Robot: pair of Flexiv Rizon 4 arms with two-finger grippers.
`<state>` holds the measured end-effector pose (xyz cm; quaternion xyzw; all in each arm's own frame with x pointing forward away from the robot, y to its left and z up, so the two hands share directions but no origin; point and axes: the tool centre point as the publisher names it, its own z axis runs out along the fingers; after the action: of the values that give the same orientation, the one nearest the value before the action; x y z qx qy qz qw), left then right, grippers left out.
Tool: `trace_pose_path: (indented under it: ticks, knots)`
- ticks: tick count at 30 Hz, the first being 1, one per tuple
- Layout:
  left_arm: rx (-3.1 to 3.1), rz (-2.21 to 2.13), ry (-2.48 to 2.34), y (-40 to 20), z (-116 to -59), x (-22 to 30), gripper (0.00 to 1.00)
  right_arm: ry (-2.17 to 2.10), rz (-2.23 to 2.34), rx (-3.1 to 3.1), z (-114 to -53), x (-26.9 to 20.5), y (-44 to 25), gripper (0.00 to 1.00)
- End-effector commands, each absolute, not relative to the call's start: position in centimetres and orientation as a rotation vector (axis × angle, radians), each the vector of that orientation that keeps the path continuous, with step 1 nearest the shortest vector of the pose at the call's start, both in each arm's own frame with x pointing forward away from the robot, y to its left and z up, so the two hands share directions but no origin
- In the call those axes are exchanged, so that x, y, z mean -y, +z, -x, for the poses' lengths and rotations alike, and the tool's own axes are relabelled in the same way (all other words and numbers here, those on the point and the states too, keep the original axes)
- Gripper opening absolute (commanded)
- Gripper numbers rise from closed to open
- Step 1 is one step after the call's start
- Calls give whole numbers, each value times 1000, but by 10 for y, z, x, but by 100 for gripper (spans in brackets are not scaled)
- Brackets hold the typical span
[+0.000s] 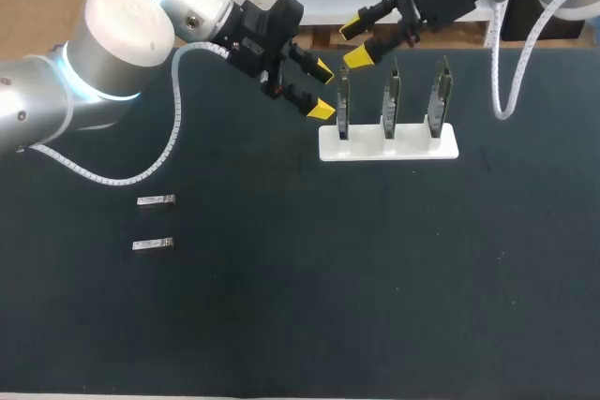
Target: Pick up the optical module with the left hand, and insert it into the network port with the right hand.
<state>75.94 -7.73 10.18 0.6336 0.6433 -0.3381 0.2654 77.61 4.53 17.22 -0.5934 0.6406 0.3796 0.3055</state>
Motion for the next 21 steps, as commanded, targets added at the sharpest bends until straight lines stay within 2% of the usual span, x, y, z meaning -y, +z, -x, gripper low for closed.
trace_pose_path:
  ticks: [1,21]
  knots:
    - [-1742,-1717,-915,102,-762,78,100,983,1576,-1701,-774,-48,170,0]
    - [-1742,-1717,-915,102,-762,78,100,955,1599,-1736,-779,-55,155,0]
